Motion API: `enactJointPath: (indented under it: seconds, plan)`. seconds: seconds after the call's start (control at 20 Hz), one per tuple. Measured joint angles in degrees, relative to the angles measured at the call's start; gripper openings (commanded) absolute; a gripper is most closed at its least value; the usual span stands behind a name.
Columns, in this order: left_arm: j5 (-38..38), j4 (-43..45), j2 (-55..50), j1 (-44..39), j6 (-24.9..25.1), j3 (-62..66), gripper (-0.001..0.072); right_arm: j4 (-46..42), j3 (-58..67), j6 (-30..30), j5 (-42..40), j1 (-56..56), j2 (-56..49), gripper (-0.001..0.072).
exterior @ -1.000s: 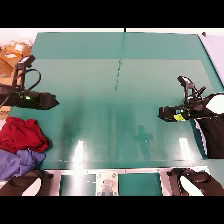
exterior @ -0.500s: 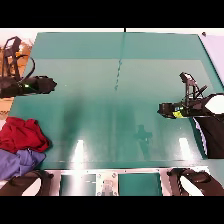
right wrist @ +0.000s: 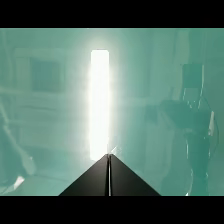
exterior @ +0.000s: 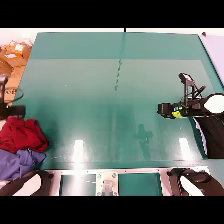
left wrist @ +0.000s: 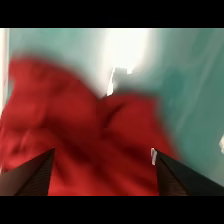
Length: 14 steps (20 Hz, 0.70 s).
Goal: Fold the shirts.
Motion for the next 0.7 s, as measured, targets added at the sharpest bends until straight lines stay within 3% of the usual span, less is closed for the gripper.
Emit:
enactJointPath:
  seconds: [0.15,0.2,0.25,0.3,0.45,0.7]
  plan:
    - [1.64,1.18,-1.42,5.14,-0.22,-5.77,0.0701,-0.02,-0.02,0.00,-0.02,0.00,-0.02,0.0018]
    - [3.28,1.22,-1.86,6.10,0.02,-7.50,0.0540,0.00,-0.02,0.00,-0.02,0.00,-0.02,0.0018]
    - [4.96,1.11,-2.34,6.80,0.26,-8.90,0.0199,-0.02,-0.02,0.00,-0.02,0.00,-0.02,0.0018]
    - [6.01,0.87,-2.67,7.26,0.66,-9.81,0.0018,-0.02,-0.02,0.00,-0.02,0.00,-0.02,0.0018]
    - [6.99,0.48,-3.37,8.11,1.51,-9.49,0.0019,-0.02,-0.02,0.00,-0.02,0.00,-0.02,0.0018]
    - [0.70,-7.96,-0.48,6.40,3.98,3.34,0.0017,0.00,0.00,0.00,0.00,0.00,-0.02,0.0017]
